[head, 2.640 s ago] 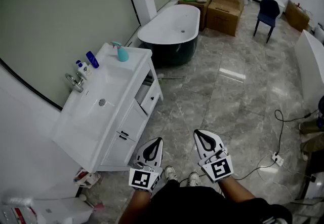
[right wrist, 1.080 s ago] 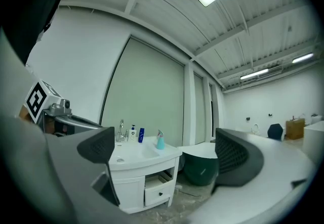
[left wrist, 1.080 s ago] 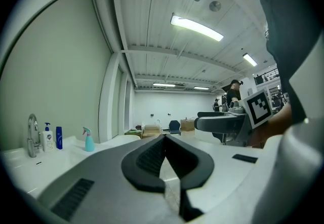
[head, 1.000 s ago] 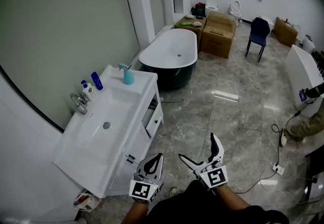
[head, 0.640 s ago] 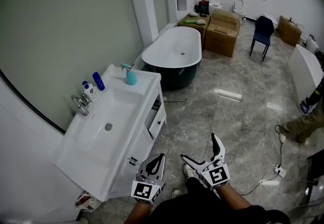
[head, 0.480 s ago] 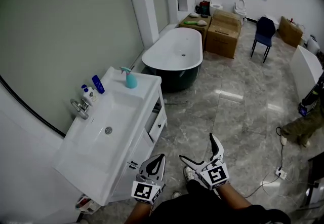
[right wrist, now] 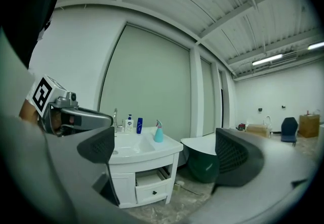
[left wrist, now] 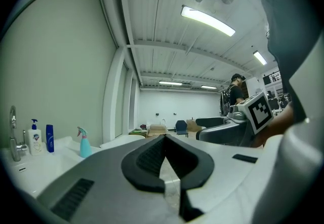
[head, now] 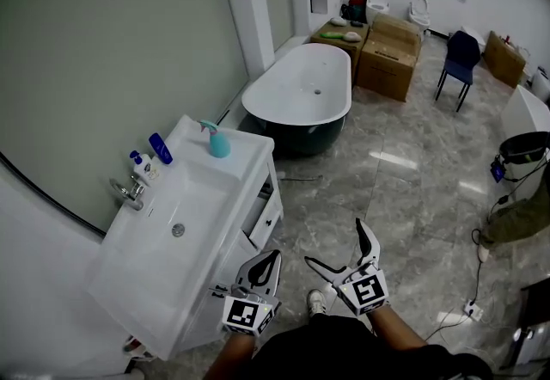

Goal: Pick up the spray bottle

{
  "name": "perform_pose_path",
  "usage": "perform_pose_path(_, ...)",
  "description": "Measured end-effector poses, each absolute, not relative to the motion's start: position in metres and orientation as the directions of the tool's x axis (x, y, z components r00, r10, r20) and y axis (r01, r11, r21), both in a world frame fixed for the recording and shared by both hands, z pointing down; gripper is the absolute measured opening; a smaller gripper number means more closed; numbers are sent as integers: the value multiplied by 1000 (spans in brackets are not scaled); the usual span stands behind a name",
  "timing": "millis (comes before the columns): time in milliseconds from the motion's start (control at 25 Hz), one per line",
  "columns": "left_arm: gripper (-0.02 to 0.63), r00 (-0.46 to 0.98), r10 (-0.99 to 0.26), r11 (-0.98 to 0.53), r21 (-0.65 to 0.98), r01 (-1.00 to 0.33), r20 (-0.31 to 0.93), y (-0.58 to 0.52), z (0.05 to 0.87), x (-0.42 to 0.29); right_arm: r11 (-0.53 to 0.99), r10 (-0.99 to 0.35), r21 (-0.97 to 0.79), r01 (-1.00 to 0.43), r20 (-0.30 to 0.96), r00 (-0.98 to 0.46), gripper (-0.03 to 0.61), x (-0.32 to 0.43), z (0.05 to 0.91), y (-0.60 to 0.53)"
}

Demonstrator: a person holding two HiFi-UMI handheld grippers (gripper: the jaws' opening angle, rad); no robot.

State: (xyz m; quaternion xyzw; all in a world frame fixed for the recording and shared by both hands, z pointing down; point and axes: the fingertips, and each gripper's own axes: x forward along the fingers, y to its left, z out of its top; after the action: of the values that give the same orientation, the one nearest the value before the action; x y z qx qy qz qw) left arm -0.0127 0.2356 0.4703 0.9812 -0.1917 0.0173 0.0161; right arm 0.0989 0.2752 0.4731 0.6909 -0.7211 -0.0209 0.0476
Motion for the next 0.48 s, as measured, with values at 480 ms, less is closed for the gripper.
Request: perform_pose_path(480, -3, 882, -464, -884, 17, -467, 78, 192, 471, 38, 146, -988, 48, -988, 52, -143, 592, 156, 478, 218)
